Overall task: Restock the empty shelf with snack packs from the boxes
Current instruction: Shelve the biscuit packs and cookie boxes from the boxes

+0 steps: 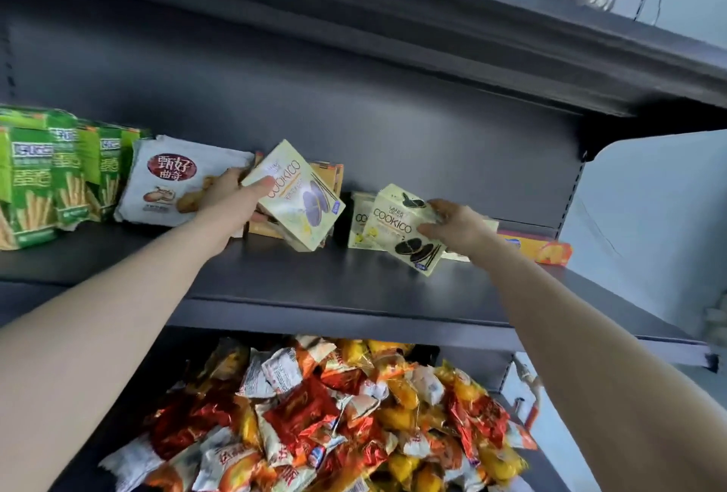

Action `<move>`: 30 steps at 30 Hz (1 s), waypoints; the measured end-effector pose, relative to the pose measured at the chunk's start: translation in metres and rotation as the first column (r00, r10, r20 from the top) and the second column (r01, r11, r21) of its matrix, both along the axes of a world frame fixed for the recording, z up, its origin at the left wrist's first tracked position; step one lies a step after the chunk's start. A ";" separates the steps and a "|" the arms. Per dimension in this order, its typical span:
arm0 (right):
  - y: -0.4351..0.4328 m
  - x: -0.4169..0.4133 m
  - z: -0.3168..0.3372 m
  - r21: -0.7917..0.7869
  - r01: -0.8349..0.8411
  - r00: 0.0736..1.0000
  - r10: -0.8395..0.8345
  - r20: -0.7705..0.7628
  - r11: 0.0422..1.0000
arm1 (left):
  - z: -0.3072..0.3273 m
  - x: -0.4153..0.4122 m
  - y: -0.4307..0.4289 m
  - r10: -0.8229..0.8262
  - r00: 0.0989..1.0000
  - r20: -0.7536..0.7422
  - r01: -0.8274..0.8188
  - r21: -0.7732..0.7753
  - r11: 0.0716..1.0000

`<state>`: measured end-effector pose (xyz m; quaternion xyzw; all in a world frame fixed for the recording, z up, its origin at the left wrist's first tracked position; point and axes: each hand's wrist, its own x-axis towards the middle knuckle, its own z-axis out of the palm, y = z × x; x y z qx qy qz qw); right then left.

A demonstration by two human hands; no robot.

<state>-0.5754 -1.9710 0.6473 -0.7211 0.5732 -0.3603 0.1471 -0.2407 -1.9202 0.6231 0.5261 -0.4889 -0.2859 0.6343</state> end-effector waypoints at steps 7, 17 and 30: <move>-0.045 -0.013 0.000 0.041 -0.230 0.973 0.230 0.016 0.972 | 0.000 -0.030 0.005 -0.005 1.000 -0.025 0.004 -0.044 0.999; -0.040 -0.052 0.022 -0.052 -0.346 0.898 0.347 0.272 0.937 | 0.015 -0.125 0.002 -0.148 0.987 -0.065 0.141 -0.106 0.984; -0.019 -0.136 0.019 -0.339 -0.314 0.949 0.302 -0.089 0.887 | 0.032 -0.233 -0.006 -0.472 0.874 -0.116 0.485 0.143 0.863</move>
